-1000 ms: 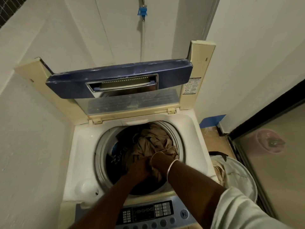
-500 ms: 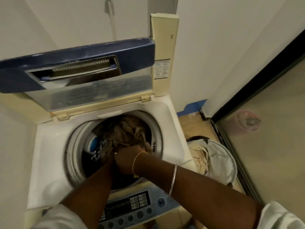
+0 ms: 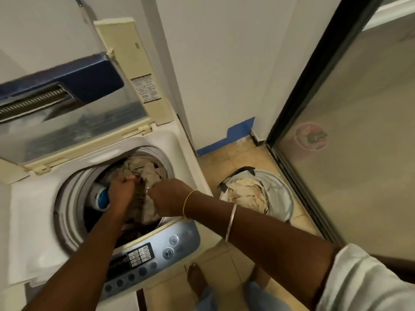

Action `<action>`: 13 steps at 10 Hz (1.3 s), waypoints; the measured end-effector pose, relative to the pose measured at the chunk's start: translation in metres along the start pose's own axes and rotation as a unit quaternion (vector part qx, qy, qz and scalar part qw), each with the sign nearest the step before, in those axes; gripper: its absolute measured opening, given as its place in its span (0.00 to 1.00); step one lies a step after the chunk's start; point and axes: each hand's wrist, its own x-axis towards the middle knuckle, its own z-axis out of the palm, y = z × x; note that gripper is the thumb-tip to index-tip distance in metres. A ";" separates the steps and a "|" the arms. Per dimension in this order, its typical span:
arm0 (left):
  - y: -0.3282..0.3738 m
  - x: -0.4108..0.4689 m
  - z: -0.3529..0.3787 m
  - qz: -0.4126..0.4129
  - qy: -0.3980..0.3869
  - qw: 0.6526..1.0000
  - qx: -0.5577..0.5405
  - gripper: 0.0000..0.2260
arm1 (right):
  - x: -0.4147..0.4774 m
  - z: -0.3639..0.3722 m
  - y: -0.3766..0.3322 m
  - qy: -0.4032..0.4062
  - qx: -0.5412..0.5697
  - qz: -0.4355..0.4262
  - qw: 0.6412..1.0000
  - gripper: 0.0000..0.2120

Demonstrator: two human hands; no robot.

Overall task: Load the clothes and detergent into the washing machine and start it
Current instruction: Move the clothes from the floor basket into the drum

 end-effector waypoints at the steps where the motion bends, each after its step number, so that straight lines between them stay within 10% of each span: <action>1: 0.006 -0.007 0.007 0.007 0.027 0.989 -0.146 0.07 | -0.016 -0.011 0.006 0.083 0.022 -0.017 0.996 0.11; 3: 0.106 -0.119 0.053 0.150 0.131 0.957 -0.212 0.06 | -0.063 -0.016 0.049 0.291 0.104 0.070 0.949 0.17; 5: 0.139 -0.175 0.148 0.238 0.051 0.950 -0.194 0.03 | -0.130 -0.006 0.137 0.348 0.222 0.224 0.883 0.11; 8: 0.070 -0.156 0.350 0.117 -0.182 0.975 0.053 0.07 | -0.189 0.140 0.278 0.159 0.289 0.430 0.840 0.20; 13: -0.139 -0.006 0.599 0.011 -0.317 0.921 0.227 0.24 | -0.126 0.426 0.441 -0.044 0.325 0.465 0.822 0.43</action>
